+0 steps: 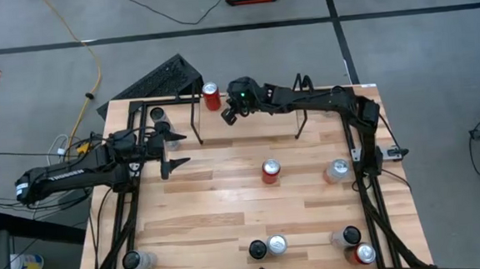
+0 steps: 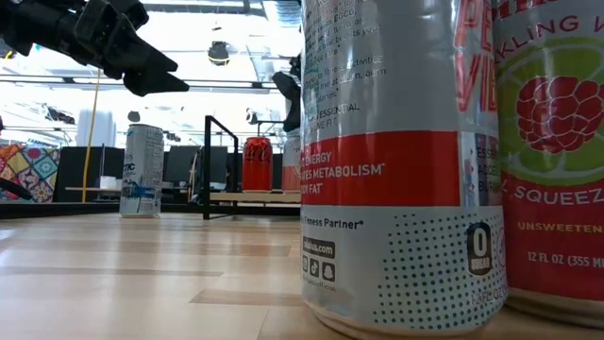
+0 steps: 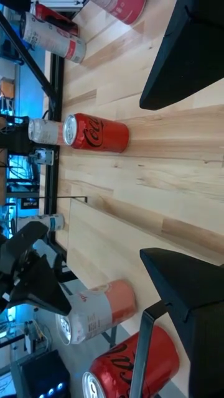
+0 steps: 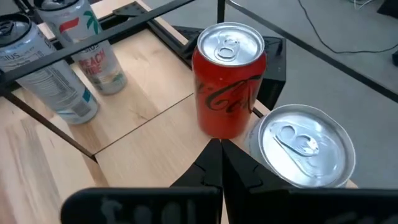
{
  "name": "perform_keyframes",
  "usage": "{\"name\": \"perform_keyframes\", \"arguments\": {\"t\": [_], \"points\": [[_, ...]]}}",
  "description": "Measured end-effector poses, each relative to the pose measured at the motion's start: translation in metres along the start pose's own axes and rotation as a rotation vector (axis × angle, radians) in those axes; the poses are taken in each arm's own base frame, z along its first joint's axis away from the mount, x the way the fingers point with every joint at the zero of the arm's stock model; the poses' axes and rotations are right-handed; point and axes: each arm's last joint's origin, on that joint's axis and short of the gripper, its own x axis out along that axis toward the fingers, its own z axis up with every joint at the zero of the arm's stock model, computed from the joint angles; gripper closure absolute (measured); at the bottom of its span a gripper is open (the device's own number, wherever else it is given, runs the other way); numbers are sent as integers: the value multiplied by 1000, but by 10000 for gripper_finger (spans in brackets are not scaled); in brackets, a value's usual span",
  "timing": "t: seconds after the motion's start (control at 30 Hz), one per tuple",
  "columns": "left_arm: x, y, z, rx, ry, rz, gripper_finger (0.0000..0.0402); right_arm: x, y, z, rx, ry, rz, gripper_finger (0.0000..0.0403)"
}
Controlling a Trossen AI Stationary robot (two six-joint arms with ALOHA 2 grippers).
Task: Place canned beverage on shelf
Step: Put the top left pink white soda can on the shelf
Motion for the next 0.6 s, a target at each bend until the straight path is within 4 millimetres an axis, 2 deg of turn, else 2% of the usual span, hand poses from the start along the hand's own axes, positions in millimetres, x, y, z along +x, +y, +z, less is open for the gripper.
{"name": "perform_keyframes", "arguments": {"t": [0.17,0.6], "points": [[0,0,0,-1,0,0,33,2,-8,1,9,7,-16,382],[0,0,0,-5,1,1,33,1,-8,1,3,4,-17,382]]}}
